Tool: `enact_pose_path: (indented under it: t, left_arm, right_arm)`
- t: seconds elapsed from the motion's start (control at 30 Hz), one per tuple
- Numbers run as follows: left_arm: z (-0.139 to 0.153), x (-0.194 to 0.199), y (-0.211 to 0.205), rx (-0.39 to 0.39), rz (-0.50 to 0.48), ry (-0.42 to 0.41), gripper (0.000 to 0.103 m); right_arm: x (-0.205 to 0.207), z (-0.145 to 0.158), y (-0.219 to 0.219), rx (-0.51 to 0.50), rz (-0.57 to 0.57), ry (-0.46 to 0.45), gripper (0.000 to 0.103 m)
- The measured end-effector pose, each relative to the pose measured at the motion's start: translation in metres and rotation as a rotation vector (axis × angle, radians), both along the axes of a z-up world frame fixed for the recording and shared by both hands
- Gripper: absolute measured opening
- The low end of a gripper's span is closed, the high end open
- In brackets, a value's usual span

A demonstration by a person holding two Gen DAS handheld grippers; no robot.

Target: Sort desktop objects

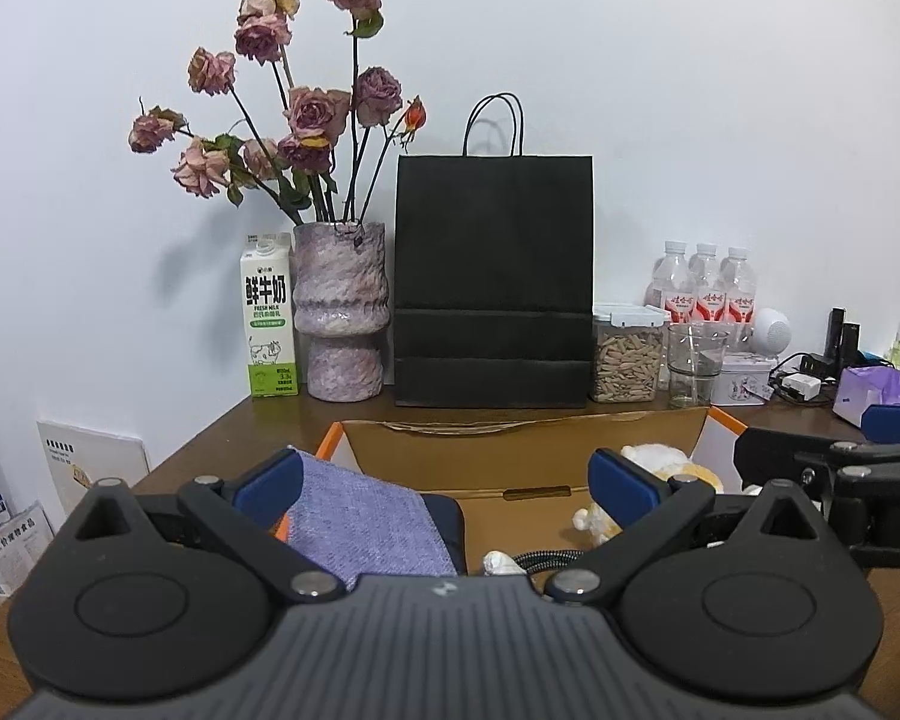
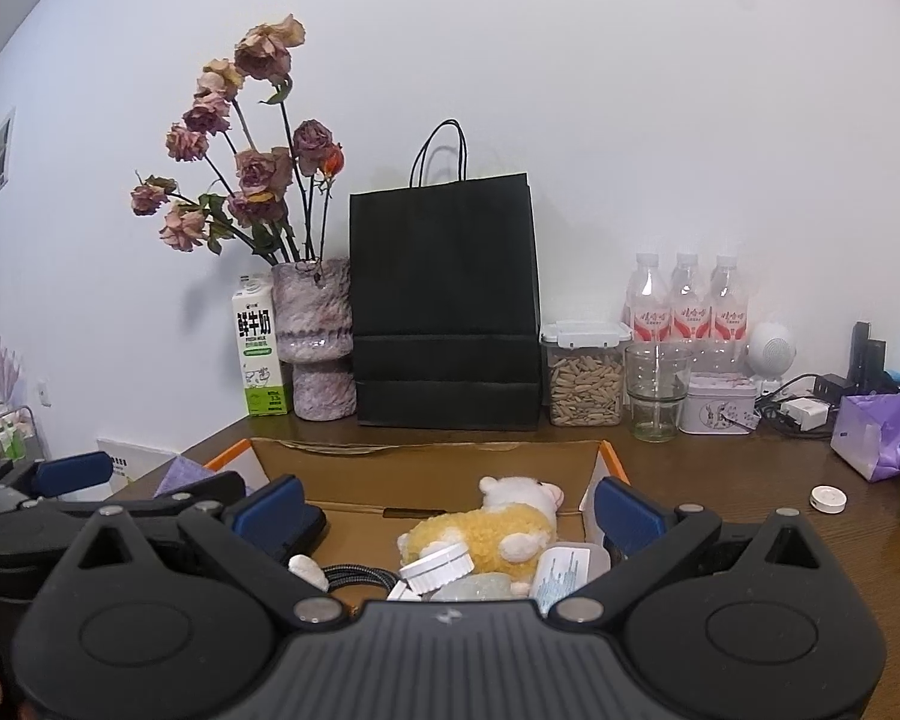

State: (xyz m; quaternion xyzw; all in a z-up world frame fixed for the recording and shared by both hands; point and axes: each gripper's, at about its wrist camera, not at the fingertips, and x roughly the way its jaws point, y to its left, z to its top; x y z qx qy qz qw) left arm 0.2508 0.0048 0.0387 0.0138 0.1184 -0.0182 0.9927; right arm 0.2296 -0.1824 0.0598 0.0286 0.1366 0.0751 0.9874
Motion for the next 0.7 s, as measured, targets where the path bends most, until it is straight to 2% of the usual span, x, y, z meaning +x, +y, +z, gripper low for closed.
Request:
enact_pose_path:
  t: [0.4, 0.7]
  left_arm:
    - [0.004, -0.036, 0.016, 0.013, -0.02, 0.01, 0.103]
    - [-0.006, -0.056, 0.032, 0.022, -0.009, 0.063, 0.103]
  right_arm:
    - [-0.036, 0.001, 0.001, -0.034, 0.028, 0.025, 0.103]
    - [-0.056, -0.022, -0.002, -0.061, 0.047, 0.106, 0.103]
